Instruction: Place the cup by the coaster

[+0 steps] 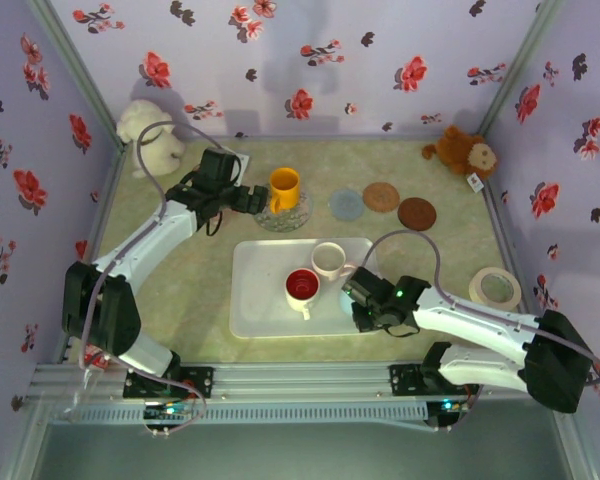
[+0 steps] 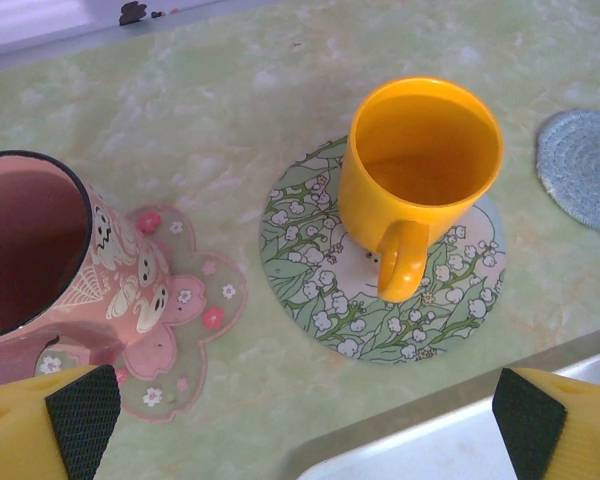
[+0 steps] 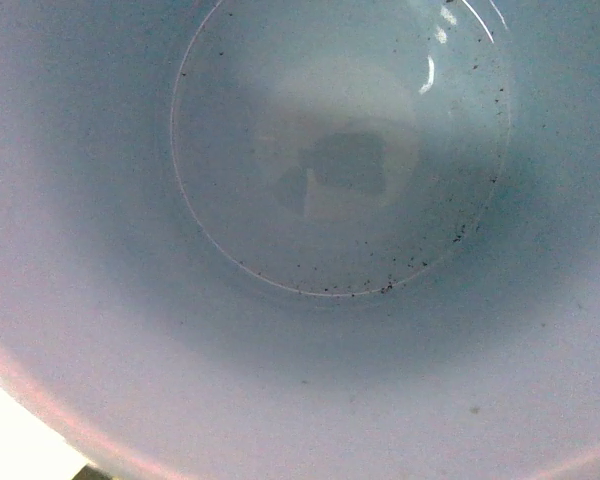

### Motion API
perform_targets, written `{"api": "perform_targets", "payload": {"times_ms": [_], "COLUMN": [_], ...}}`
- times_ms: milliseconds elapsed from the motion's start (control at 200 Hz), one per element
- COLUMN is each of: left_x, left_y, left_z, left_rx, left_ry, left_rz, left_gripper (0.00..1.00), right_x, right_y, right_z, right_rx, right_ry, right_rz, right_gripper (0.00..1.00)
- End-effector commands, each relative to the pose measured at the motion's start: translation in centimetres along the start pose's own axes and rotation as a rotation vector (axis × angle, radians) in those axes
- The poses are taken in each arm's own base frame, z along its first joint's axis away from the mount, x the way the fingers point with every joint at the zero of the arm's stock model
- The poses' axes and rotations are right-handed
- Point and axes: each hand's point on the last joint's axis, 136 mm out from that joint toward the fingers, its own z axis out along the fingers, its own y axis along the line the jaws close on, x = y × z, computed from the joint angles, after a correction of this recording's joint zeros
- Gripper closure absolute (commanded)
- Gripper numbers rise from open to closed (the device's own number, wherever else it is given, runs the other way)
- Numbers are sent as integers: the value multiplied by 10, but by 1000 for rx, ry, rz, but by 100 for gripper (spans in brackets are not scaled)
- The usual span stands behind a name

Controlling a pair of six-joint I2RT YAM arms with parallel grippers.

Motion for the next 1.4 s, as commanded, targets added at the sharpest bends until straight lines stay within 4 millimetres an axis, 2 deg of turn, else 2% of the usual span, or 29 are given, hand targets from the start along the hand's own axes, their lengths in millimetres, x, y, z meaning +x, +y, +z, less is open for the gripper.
{"api": "perform_targets", "payload": {"times_ms": [0, 110, 755, 940, 1150, 1395], "left_x": [-3, -2, -6, -11, -21, -27], "left_y": [5, 4, 4, 4, 6, 11], "left_z": [3, 5, 3, -3, -18, -34], "left_rx": [-14, -12, -11, -10, -10, -13], "left_ry": [-1, 4, -6, -18, -47, -69], "left_rz": [-19, -21, -22, -19, -23, -12], "left_gripper": [1, 1, 1, 1, 1, 1], "right_x": [-5, -11, -48, -73, -107, -146], "right_y": [-4, -6, -28, -32, -39, -41], "right_z": [-7, -14, -68, -91, -108, -110], "right_rx": [21, 28, -27, -4, 22, 54], "right_ry": [-33, -67, -268, -336, -380, -379], "right_rz": [-26, -29, 91, 90, 82, 32], "right_gripper": [85, 100, 100, 100, 100, 100]}}
